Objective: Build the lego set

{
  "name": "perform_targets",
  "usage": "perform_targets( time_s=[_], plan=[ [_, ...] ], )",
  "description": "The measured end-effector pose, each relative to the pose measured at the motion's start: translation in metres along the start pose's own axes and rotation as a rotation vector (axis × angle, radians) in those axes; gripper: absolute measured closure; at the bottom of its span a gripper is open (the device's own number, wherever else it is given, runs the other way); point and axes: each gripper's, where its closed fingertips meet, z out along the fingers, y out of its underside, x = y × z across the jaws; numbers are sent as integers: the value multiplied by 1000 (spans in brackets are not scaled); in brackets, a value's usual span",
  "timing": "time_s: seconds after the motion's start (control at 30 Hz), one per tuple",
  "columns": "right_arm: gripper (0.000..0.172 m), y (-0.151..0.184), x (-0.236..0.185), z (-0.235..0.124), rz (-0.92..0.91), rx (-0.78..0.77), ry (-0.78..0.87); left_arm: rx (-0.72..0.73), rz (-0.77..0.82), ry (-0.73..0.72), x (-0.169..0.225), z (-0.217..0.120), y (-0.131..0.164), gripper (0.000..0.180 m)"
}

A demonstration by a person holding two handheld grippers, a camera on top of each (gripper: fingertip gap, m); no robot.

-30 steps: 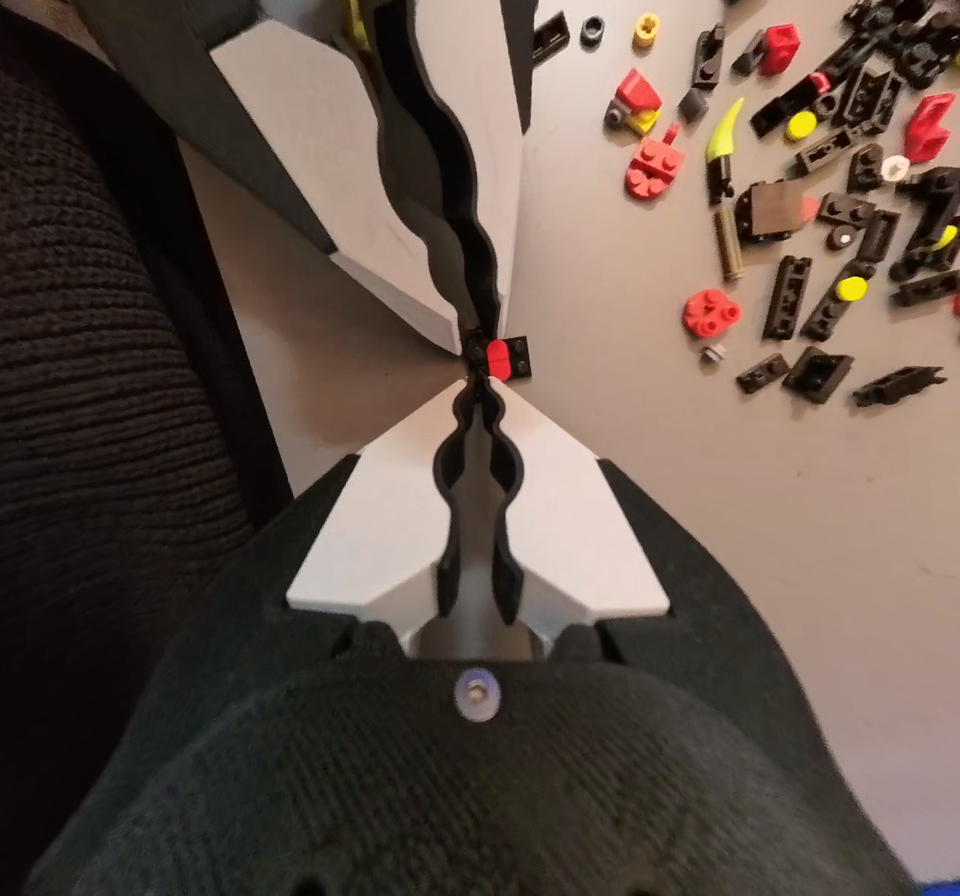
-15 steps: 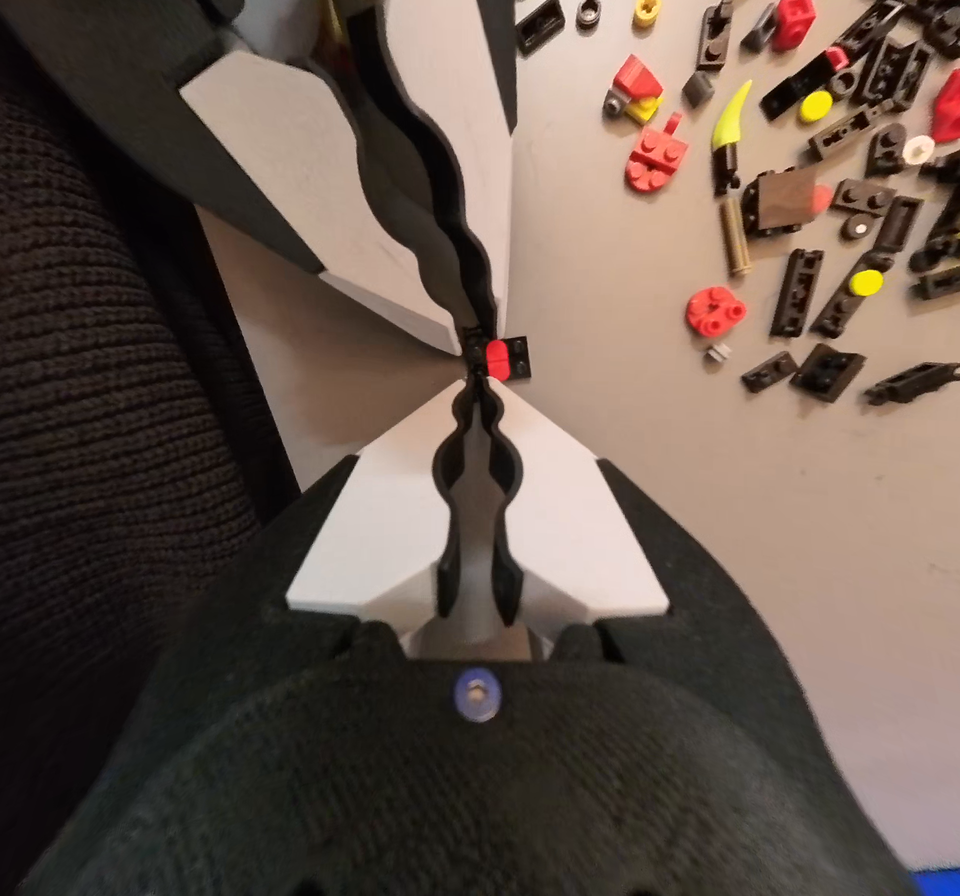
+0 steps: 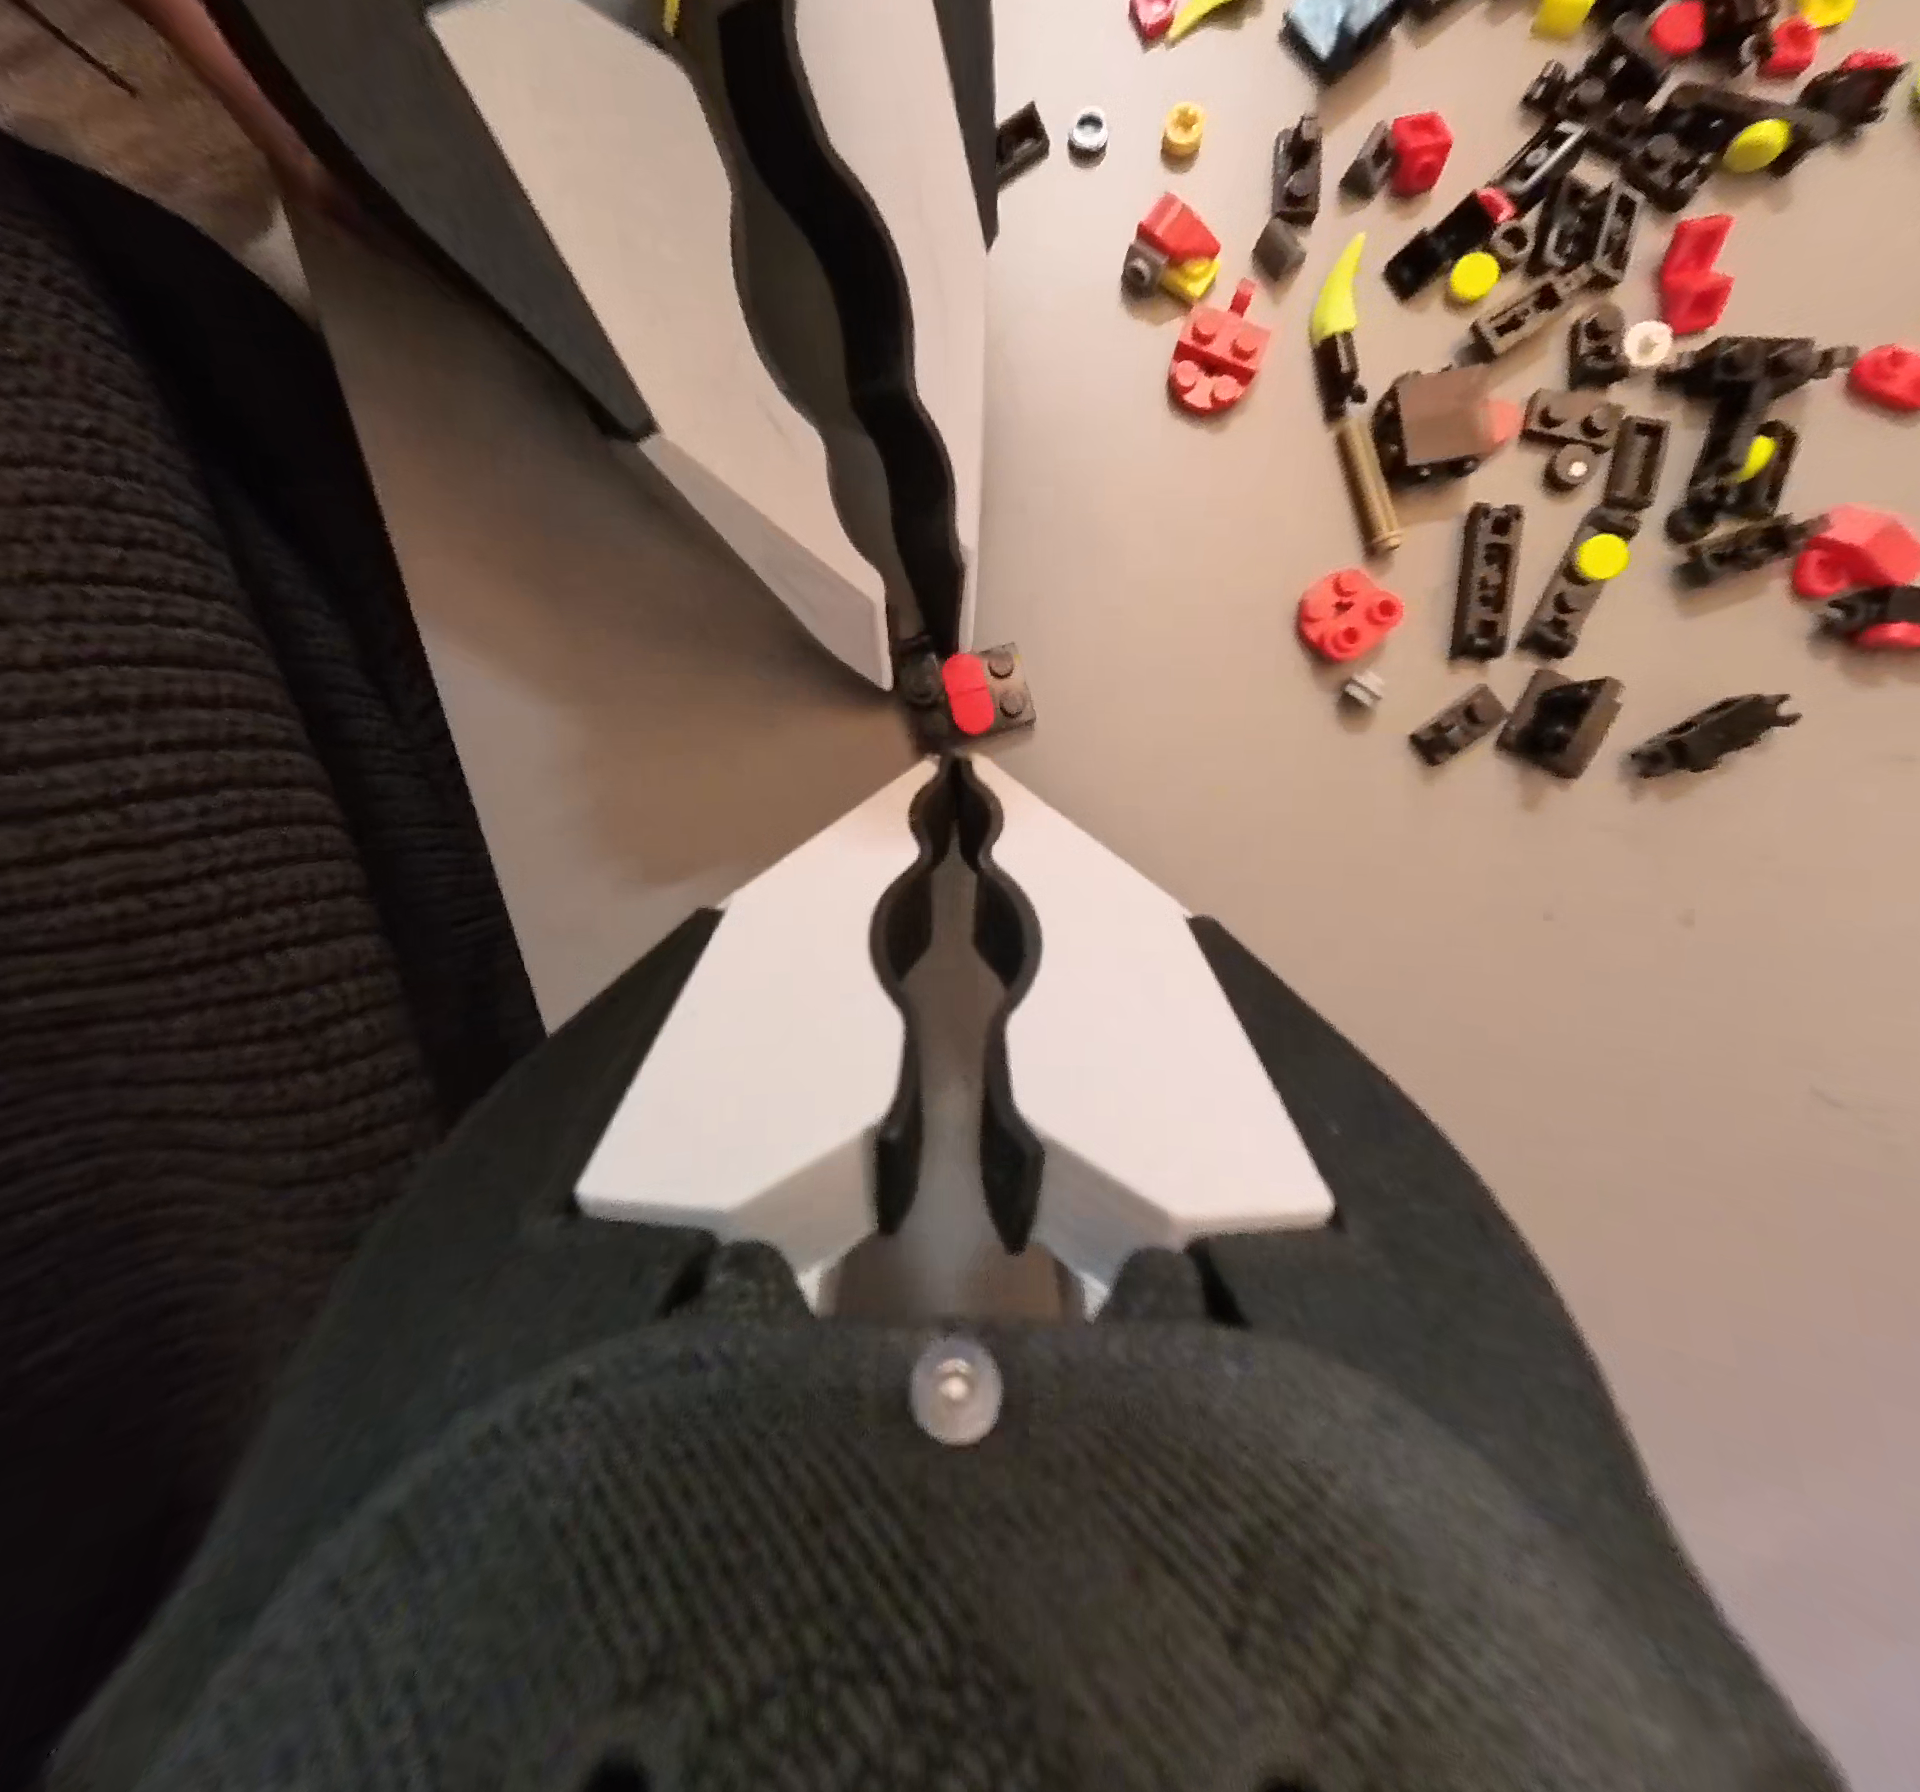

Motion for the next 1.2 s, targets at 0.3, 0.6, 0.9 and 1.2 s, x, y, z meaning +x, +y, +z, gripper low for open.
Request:
perform_targets(
  time_s=[0.3,0.6,0.9,1.2],
  plan=[
    [167,2,-1,-2,-17,16,-5,-2,-7,20,2,1,1,173],
    [165,4,-2,4,-78,-23,-9,-6,4,13,2,0,1,173],
    [165,-6,-7,1,-122,-4,-8,-7,6,16,3,1,1,174],
    [165,-6,-7,3,-147,-18,12,-6,5,15,2,0,1,174]
  ],
)
